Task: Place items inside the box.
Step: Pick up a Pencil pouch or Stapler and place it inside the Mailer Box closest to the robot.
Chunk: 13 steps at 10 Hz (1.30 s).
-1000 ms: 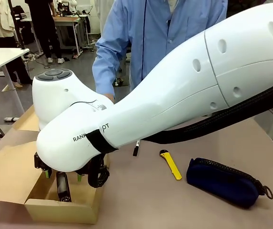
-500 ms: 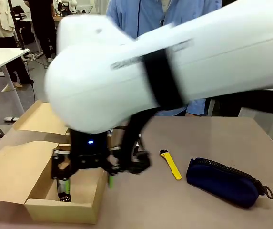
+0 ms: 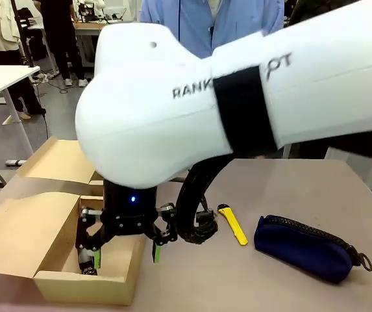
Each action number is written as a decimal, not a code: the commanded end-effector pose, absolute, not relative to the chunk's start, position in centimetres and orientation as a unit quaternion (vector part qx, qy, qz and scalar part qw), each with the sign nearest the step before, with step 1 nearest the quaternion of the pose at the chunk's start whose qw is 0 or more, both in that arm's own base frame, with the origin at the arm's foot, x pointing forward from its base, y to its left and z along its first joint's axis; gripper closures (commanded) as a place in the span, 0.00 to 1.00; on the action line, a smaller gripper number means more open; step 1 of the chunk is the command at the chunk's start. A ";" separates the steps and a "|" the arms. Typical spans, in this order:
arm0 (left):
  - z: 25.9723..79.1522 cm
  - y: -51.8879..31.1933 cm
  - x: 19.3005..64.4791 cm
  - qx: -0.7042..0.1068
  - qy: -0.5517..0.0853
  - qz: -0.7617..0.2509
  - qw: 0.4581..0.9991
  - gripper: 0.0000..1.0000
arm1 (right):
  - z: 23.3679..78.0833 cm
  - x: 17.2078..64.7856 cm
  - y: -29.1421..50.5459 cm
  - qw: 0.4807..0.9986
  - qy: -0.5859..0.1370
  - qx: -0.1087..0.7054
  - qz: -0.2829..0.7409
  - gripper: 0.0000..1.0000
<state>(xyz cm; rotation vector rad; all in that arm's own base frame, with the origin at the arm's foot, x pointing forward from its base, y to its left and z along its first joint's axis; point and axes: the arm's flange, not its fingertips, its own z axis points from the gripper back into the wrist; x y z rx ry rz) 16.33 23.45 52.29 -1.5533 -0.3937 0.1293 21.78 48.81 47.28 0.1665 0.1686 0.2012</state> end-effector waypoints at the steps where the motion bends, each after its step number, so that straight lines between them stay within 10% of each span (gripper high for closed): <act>1: 52.5 23.5 16.3 -0.699 -0.184 0.051 0.689 0.00 | 51.2 24.9 40.5 0.966 0.108 0.217 0.088 0.00; 7: 52.5 23.5 16.3 -0.699 -0.184 0.051 0.689 0.00 | 53.5 26.4 8.2 0.814 0.031 0.580 0.014 0.00; 13: 52.5 23.5 16.3 -0.699 -0.184 0.051 0.689 0.00 | 44.6 15.6 -12.2 0.764 -0.120 0.628 -0.081 0.00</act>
